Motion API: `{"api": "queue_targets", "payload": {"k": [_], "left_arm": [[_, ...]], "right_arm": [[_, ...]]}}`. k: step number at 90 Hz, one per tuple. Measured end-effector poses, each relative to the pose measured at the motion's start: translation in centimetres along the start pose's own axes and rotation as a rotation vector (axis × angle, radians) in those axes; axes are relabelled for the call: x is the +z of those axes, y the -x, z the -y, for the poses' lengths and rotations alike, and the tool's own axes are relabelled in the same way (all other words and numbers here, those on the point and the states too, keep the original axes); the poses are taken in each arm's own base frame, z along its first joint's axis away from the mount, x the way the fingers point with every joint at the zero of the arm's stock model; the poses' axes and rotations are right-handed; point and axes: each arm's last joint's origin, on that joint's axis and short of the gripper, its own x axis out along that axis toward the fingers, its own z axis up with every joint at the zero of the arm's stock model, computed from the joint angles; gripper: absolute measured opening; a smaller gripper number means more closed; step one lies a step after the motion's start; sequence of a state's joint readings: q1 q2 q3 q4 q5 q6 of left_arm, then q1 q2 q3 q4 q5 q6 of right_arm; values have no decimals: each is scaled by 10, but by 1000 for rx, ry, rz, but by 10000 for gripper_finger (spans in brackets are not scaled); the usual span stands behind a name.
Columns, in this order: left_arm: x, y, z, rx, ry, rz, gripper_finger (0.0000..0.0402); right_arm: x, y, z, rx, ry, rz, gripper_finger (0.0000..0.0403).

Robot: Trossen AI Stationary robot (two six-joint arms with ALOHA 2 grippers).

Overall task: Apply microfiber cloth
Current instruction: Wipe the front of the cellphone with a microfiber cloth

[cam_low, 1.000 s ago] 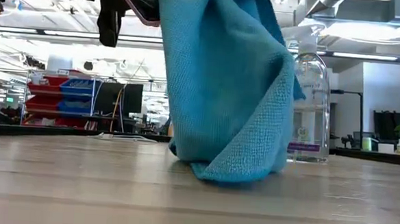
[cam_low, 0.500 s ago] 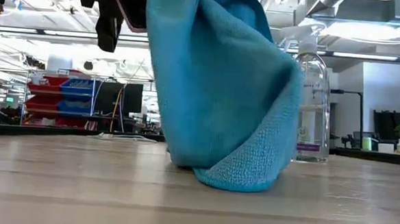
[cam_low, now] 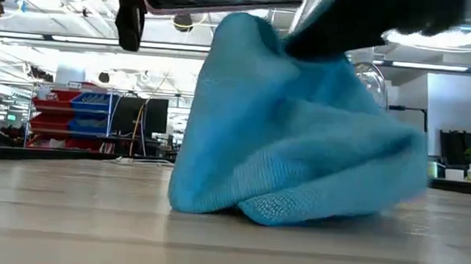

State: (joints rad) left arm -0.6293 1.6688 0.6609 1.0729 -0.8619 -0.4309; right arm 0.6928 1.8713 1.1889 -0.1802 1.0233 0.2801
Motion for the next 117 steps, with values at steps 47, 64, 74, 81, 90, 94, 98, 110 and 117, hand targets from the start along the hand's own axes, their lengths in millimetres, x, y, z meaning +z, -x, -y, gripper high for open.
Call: {"api": "queue_targets", "payload": {"k": [47, 64, 74, 81, 90, 94, 98, 110, 117], "left_arm": [[-1, 1, 0, 3, -8, -7, 10], [-3, 1, 0, -8, -13, -21, 10], [-3, 1, 0, -22, -10, -26, 10], [-3, 2, 1, -27, -13, -32, 10], [-4, 2, 0, -23, -13, -31, 10], [-4, 1, 0, -20, -15, -31, 10], [-4, 1, 0, -11, -15, -28, 10], [-4, 2, -1, 27, -21, -12, 10], [-4, 4, 0, 36, -44, -9, 10]], "right_arm": [[47, -1, 9, -202, 126, 232, 0], [50, -13, 21, -284, 117, 204, 0], [57, -17, 24, -216, 78, 258, 0], [60, -22, 26, -120, 44, 305, 0], [59, -29, 29, -78, 30, 304, 0], [58, -31, 29, -88, 44, 288, 0], [57, -31, 30, -122, 51, 269, 0], [53, -20, 27, -294, 96, 204, 0], [51, -11, 22, -327, 101, 195, 0]]}}
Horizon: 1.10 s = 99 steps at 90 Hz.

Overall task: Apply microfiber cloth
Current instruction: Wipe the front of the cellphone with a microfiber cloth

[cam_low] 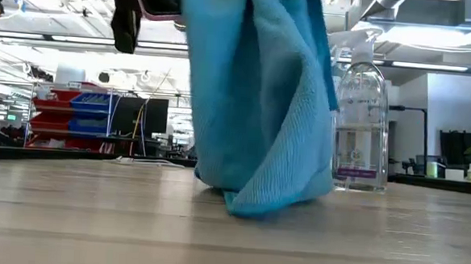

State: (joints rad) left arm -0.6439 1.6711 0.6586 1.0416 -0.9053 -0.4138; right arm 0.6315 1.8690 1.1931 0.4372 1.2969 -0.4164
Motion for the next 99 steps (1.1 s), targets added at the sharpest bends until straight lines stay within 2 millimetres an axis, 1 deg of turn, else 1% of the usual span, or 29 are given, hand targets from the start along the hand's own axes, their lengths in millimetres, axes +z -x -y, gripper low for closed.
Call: {"api": "queue_targets", "payload": {"k": [5, 11, 18, 24, 32, 38, 43, 48, 55, 60, 64, 71, 77, 84, 90, 99], "left_arm": [[1, 1, 0, 12, -19, 6, 10], [5, 2, 1, 31, -35, 22, 10], [13, 3, 2, 38, -48, 40, 10], [20, 5, 3, 40, -58, 55, 10], [28, 7, 3, 39, -69, 59, 10], [31, 8, 3, 43, -81, 49, 10], [32, 8, 2, 46, -82, 40, 10], [32, 9, 2, 46, -77, 36, 10], [31, 8, 2, 28, -61, 25, 10], [30, 8, 2, 17, -52, 18, 10], [30, 8, 3, 9, -49, 13, 10], [30, 8, 3, 7, -46, 10, 10], [29, 8, 2, -1, -39, 1, 10], [28, 8, 3, -18, -22, -14, 11], [27, 8, 2, -26, -3, -30, 11], [26, 6, 2, -66, 38, -55, 11]], "right_arm": [[-1, 9, -4, 26, 7, 8, 0], [-5, 17, -10, 108, -7, 16, 0], [-16, 25, -18, 269, -32, -10, 0], [-29, 28, -24, 438, -69, -85, 0], [-50, 23, -28, 617, -148, -207, 0], [-64, 17, -31, 693, -162, -250, 2], [-68, 12, -31, 744, -150, -246, 12], [-68, 8, -31, 809, -99, -221, 32], [-65, 6, -31, 890, -7, -182, 77], [-59, 6, -31, 933, 78, -132, 118], [-52, 9, -31, 952, 160, -85, 153], [-39, 17, -30, 951, 355, -2, 217], [-26, 27, -28, 901, 531, 73, 266], [-11, 40, -25, 783, 727, 147, 308], [-4, 47, -22, 662, 911, 187, 333], [3, 48, -18, 496, 1161, 209, 353]]}}
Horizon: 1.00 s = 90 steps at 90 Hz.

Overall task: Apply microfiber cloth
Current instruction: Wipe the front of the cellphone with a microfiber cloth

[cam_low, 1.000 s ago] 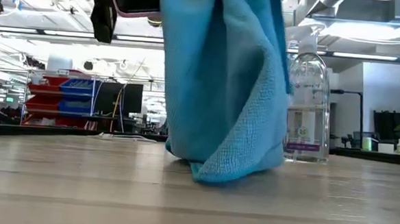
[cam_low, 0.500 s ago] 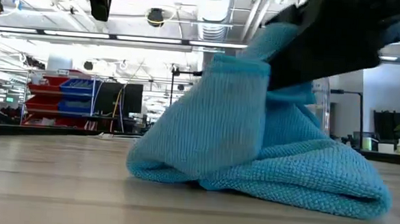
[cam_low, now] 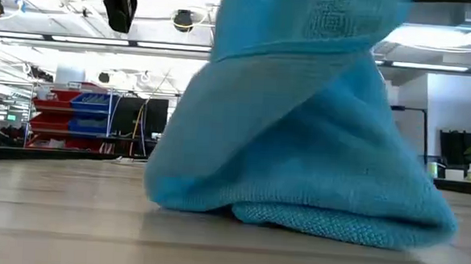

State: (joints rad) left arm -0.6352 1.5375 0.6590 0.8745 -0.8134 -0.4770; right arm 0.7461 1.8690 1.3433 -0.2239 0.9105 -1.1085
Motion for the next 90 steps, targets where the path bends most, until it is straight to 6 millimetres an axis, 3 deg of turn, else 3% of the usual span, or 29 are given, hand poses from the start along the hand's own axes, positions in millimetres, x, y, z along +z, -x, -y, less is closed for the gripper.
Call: {"api": "queue_targets", "payload": {"k": [8, 15, 26, 37, 47, 57, 68, 90], "left_arm": [[0, -1, 0, -22, 13, -15, 11], [0, -2, -1, -17, 10, -17, 11], [-1, -2, -2, -13, 1, -26, 11], [-2, -2, -2, -10, -1, -31, 11], [-2, -2, -2, -9, 1, -32, 11], [-2, -2, -2, -8, 23, -34, 11], [-5, -6, -8, -25, 96, -97, 11], [-20, -27, -31, -61, 235, -287, 11]], "right_arm": [[-2, -2, 2, -15, 108, -42, 357], [-3, -3, 1, -6, 79, -38, 356], [-3, -1, -8, 118, -237, 50, 353], [-6, 6, -29, 434, -567, 57, 351], [-15, 13, -46, 777, -840, -87, 350], [-28, 20, -49, 885, -903, -293, 350], [-33, 32, -29, 776, -784, -349, 346], [-20, 39, 15, 171, -369, -238, 330]]}}
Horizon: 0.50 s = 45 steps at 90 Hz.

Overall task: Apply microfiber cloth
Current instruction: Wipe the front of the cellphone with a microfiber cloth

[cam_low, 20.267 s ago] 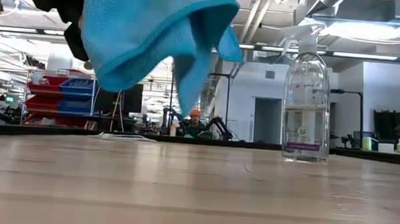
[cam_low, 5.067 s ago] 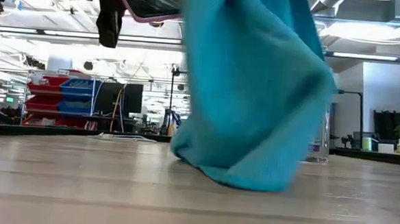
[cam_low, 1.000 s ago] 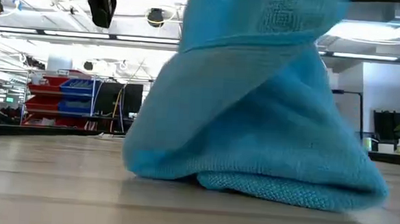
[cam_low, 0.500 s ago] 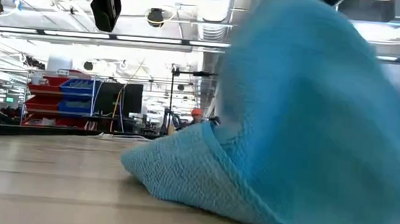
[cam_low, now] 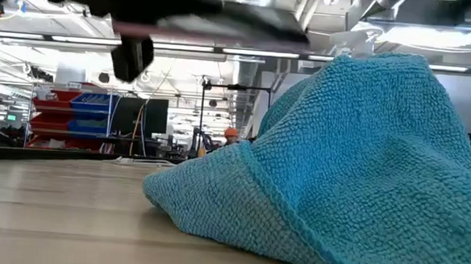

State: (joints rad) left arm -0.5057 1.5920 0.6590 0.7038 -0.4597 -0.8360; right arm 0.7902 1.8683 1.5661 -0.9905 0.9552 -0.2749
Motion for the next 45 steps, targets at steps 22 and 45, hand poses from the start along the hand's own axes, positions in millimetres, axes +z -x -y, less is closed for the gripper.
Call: {"api": "queue_targets", "payload": {"k": [22, 45], "left_arm": [[7, -5, 1, -97, 8, -9, 11], [6, -5, 1, -117, -3, -31, 11]], "right_arm": [[14, -21, -5, -186, 273, 36, 318], [12, -39, -24, -251, 459, 45, 317]]}}
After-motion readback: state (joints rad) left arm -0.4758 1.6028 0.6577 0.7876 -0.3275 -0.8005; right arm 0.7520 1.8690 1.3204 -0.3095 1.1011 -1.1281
